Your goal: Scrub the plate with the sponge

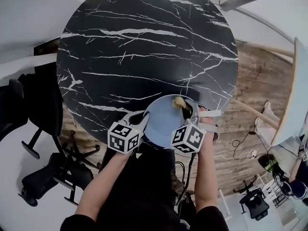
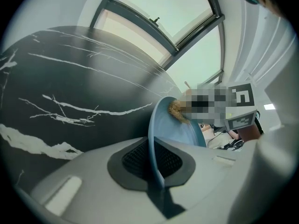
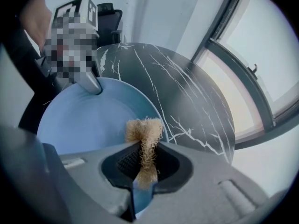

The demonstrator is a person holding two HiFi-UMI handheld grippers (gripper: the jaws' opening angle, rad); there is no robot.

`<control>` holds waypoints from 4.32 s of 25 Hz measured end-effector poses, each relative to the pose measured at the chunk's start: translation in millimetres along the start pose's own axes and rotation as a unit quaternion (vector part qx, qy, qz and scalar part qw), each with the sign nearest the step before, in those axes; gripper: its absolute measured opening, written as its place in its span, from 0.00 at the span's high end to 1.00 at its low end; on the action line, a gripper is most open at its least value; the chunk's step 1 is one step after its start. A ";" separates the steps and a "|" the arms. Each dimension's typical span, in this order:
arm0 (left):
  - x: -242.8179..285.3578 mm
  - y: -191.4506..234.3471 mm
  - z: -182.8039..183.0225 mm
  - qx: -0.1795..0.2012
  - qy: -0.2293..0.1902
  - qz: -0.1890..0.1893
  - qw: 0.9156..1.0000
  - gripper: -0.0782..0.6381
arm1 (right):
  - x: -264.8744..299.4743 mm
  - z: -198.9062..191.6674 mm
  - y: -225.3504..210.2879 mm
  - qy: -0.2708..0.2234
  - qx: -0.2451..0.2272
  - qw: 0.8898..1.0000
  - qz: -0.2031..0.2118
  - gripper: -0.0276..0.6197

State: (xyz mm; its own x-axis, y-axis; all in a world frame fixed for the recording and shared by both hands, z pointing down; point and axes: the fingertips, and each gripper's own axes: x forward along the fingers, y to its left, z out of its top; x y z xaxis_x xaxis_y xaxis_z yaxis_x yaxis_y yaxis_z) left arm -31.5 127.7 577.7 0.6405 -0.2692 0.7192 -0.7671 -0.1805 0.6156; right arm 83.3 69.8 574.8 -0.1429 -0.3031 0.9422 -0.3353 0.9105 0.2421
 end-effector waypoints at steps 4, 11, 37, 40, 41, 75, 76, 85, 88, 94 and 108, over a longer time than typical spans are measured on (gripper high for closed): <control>-0.2 1.2 0.1 -0.011 -0.005 0.001 1.000 0.87 | -3.4 -9.0 0.2 0.009 0.007 1.000 -0.028 0.89; 0.3 2.5 1.0 -0.027 -0.013 0.004 1.000 0.87 | -12.1 -13.9 28.1 0.014 0.014 0.999 -0.047 0.89; 0.1 2.2 0.2 -0.008 -0.005 0.000 1.000 0.87 | -52.0 -23.6 175.5 -0.003 -0.023 0.998 0.056 0.90; 0.3 1.8 0.0 0.000 0.001 -0.002 1.000 0.87 | -52.4 -28.2 174.7 -0.002 -0.036 0.997 0.063 0.90; 0.4 1.7 -0.2 0.003 0.003 -0.003 1.000 0.87 | -52.0 -31.3 172.0 0.000 -0.030 0.997 0.065 0.90; -0.2 1.8 -2.9 -0.012 0.006 0.006 1.000 0.87 | -16.2 -39.6 11.8 0.033 -0.004 0.999 -0.034 0.89; -0.2 1.8 -2.6 -0.013 0.006 0.005 1.000 0.87 | -17.6 -43.0 13.2 0.035 0.001 0.999 -0.035 0.89; -0.7 2.4 -2.7 -0.015 0.006 0.008 1.000 0.87 | -27.4 -61.0 37.3 0.059 0.034 0.997 -0.046 0.89; -0.3 2.8 -2.5 -0.015 0.006 0.008 1.000 0.87 | -31.9 -64.2 52.3 0.067 0.041 0.996 -0.046 0.89; -0.5 2.7 -2.3 -0.014 0.004 0.008 1.000 0.87 | -41.5 -65.1 91.9 0.067 0.067 0.995 -0.027 0.89; 0.6 2.8 3.8 0.011 0.002 0.007 1.000 0.86 | -52.3 -43.9 154.6 0.056 0.101 0.993 0.013 0.89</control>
State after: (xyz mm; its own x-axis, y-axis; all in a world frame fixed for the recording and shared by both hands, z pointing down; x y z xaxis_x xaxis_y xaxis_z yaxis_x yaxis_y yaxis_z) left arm -33.5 123.5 578.6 0.6291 -0.2686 0.7294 -0.7771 -0.1971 0.5977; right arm 79.8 238.8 573.1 -0.0535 -0.2379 0.9698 -0.5144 0.8390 0.1775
